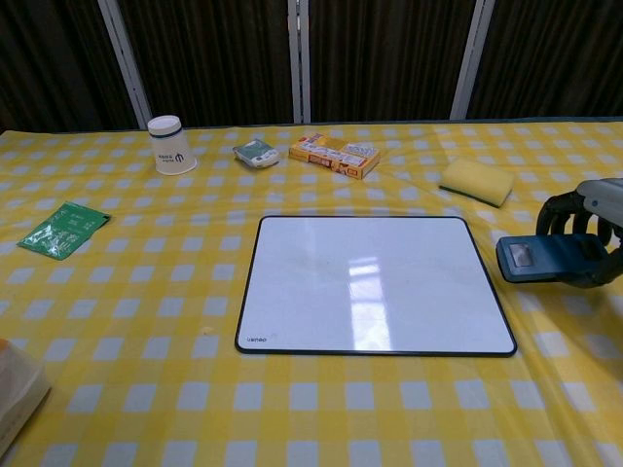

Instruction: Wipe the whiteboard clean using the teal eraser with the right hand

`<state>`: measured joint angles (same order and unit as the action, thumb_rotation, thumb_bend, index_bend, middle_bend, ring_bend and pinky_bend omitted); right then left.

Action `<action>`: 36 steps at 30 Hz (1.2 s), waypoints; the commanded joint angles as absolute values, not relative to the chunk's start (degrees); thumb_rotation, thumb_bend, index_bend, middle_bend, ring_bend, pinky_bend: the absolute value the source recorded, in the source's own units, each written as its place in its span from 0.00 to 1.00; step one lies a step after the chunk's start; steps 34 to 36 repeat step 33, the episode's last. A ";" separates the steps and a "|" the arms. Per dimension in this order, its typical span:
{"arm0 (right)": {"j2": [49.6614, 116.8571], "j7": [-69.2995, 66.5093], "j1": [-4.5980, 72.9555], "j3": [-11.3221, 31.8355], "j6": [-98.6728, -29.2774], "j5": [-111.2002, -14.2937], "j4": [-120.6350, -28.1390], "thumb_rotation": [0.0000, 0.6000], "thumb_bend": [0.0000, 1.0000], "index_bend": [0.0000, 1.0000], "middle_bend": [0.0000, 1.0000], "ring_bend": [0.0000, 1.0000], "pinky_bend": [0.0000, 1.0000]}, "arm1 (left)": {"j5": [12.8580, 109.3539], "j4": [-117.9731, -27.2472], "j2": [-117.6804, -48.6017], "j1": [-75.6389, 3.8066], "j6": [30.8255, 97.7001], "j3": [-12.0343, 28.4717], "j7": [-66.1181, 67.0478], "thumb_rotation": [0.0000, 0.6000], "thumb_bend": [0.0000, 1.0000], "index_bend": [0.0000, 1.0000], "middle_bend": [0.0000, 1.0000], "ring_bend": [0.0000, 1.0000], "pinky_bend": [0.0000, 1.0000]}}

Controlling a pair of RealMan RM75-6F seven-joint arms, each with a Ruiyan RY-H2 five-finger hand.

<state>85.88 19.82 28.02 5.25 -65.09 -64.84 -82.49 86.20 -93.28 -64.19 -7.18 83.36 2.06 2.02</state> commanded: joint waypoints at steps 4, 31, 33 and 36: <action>85.62 21.79 27.77 5.37 -65.31 -64.63 -83.18 1.00 0.14 0.24 0.08 0.04 0.01 | 86.35 -93.42 -64.25 -7.07 83.44 1.87 2.47 1.00 0.14 0.00 0.00 0.00 0.00; 76.06 10.24 11.28 -1.02 -89.28 -82.33 -83.59 1.00 0.11 0.02 0.00 0.00 0.00 | 88.15 -91.30 -65.56 -5.27 86.36 0.98 2.80 1.00 0.14 0.00 0.00 0.00 0.00; 75.22 9.30 10.65 -0.71 -90.11 -82.95 -84.57 1.00 0.11 0.02 0.00 0.00 0.00 | 88.59 -90.94 -66.04 -5.25 86.34 0.70 3.33 1.00 0.14 0.00 0.00 0.00 0.00; 75.22 9.30 10.65 -0.71 -90.11 -82.95 -84.57 1.00 0.11 0.02 0.00 0.00 0.00 | 88.59 -90.94 -66.04 -5.25 86.34 0.70 3.33 1.00 0.14 0.00 0.00 0.00 0.00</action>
